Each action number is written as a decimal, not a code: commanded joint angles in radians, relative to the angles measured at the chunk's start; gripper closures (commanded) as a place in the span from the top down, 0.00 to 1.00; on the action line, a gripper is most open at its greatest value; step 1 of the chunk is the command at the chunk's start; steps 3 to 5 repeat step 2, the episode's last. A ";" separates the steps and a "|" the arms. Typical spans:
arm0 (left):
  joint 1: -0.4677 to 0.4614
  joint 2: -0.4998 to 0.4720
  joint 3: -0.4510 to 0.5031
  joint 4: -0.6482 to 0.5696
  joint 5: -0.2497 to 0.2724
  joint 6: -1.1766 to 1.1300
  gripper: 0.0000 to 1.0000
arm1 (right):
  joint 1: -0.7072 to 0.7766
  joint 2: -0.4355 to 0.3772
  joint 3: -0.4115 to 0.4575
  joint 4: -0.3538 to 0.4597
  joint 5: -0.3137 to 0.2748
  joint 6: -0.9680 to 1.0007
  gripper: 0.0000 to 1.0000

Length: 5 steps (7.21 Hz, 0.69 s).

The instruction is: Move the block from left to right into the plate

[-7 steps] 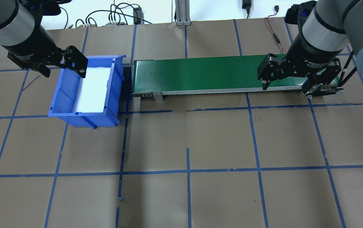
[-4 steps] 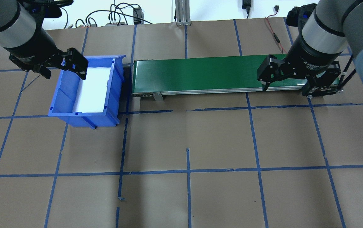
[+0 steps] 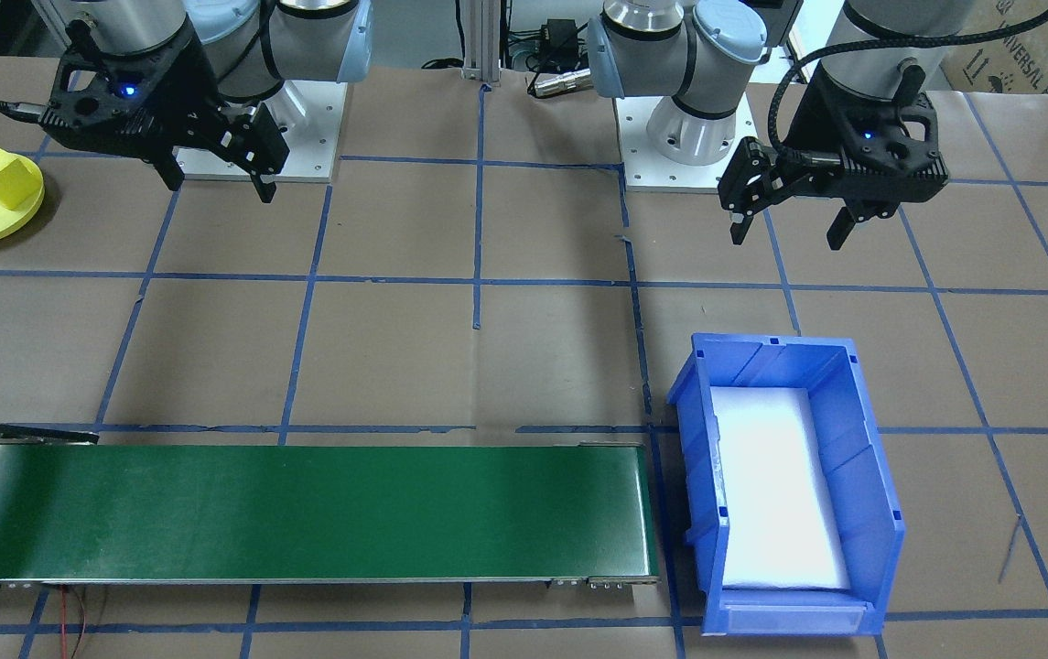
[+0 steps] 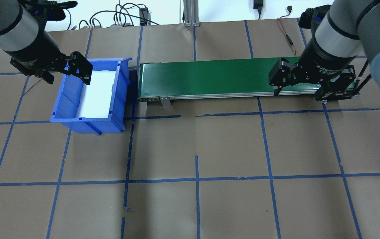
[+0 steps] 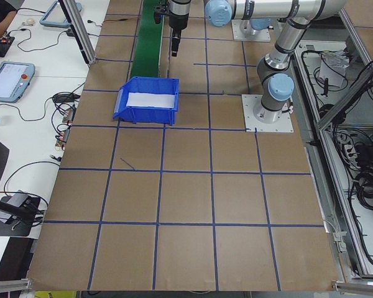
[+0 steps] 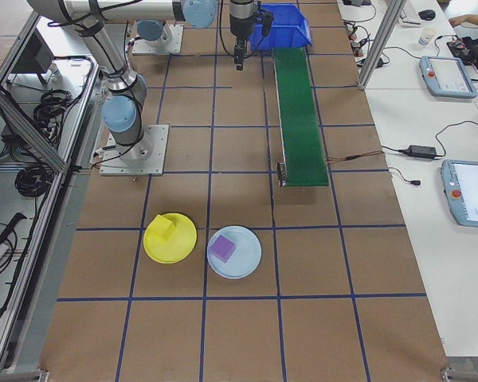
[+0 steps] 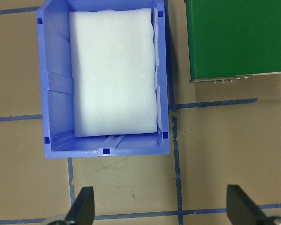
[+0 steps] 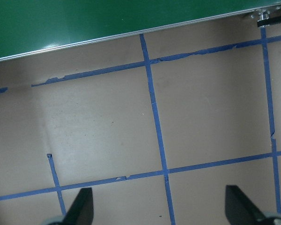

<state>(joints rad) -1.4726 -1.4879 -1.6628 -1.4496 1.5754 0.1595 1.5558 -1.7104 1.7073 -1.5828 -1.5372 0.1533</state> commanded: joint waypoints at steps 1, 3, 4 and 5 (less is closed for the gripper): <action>0.000 0.000 -0.002 0.000 0.000 0.000 1.00 | 0.001 0.000 0.002 0.001 0.000 0.018 1.00; 0.000 0.000 -0.002 0.002 0.002 0.000 1.00 | 0.004 0.000 0.005 0.003 0.000 0.018 1.00; 0.000 0.000 -0.002 0.002 0.002 0.000 1.00 | 0.004 0.000 0.005 0.003 0.000 0.018 1.00; 0.000 0.000 -0.002 0.002 0.002 0.000 1.00 | 0.004 0.000 0.005 0.003 0.000 0.018 1.00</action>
